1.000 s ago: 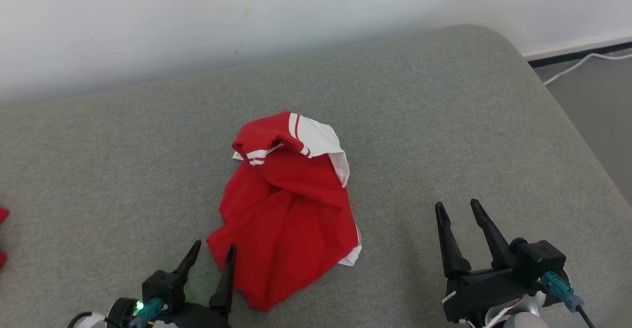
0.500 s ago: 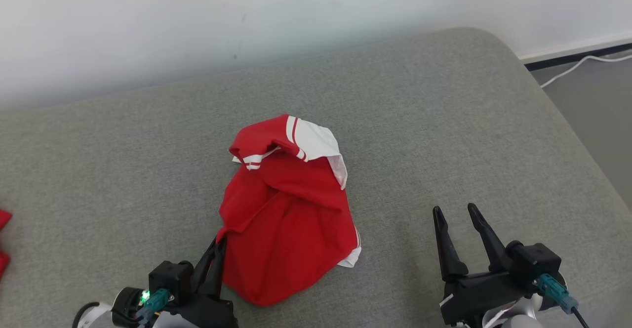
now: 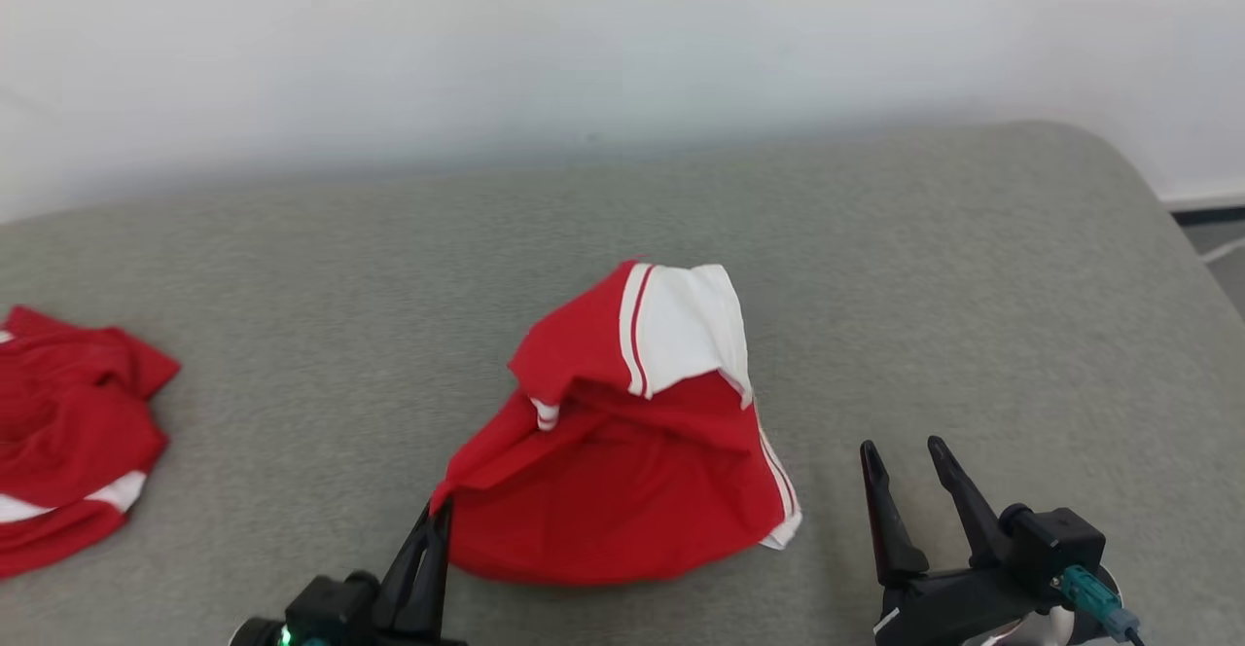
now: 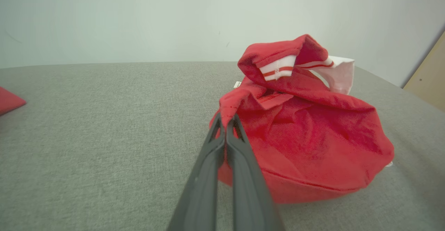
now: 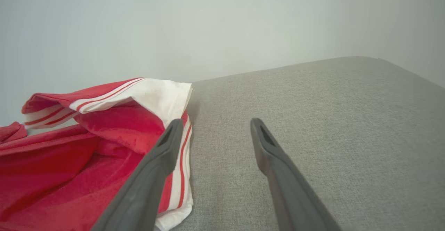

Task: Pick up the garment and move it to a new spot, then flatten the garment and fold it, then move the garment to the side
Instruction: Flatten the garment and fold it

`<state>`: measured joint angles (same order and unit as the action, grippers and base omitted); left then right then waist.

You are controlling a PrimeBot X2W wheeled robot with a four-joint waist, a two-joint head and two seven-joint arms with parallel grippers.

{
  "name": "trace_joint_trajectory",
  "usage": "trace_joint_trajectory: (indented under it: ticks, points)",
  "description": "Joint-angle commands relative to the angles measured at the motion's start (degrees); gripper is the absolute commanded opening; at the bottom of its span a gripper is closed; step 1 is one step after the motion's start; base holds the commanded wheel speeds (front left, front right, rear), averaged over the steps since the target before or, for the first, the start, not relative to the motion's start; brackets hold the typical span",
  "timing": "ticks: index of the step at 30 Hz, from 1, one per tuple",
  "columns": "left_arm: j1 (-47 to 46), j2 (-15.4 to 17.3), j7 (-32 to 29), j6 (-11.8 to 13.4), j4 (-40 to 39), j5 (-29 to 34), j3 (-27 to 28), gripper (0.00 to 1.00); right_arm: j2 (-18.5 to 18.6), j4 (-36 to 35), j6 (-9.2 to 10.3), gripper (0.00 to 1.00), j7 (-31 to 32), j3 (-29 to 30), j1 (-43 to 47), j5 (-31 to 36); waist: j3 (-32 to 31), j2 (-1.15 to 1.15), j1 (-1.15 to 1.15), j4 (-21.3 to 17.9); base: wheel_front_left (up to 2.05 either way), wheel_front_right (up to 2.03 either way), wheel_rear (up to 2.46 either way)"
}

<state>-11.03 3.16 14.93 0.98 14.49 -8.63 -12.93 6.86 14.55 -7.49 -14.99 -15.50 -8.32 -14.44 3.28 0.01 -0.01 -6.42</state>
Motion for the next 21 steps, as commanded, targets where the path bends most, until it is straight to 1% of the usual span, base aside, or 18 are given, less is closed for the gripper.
trace_joint_trajectory:
  ticks: [1, 4, 9, 13, 21]
  points:
    - [1.85, 0.23, 0.22, 0.46, -0.91, -0.77, 0.35, 0.0, 0.01, 0.19, 0.0, 1.0, -0.32, 0.03, 0.92, -0.42, -2.02, -0.01, 0.01, 4.9, 0.0, 0.0, 0.0]
    - [4.73, 0.64, -0.13, 1.48, -2.37, -1.75, 1.51, 0.0, -0.4, 0.48, 0.0, 1.0, -0.24, 0.02, 1.19, -0.35, -2.59, -0.01, 0.01, 7.49, 0.0, 0.0, 0.0]
    - [7.29, 0.96, -0.26, 2.22, -2.27, -3.16, 2.87, 0.0, -0.65, 1.17, 0.0, 1.0, -0.25, -0.18, 1.3, -0.53, -2.79, -0.01, 0.01, 8.82, 0.0, 0.0, 0.0]
    - [8.86, 1.01, -0.1, 2.55, -0.44, -4.35, 3.69, 0.0, -0.61, 2.01, 0.0, 1.0, -0.07, -0.17, 1.11, -0.7, -2.59, -0.01, 0.01, 9.58, 0.0, 0.0, 0.0]
    - [9.35, 0.62, 0.25, 2.16, 4.29, -5.77, 4.32, 0.0, -0.37, 3.23, 0.0, 1.0, 0.59, -0.46, 0.63, -0.72, -2.47, -0.01, 0.01, 9.8, 0.0, 0.0, 0.0]
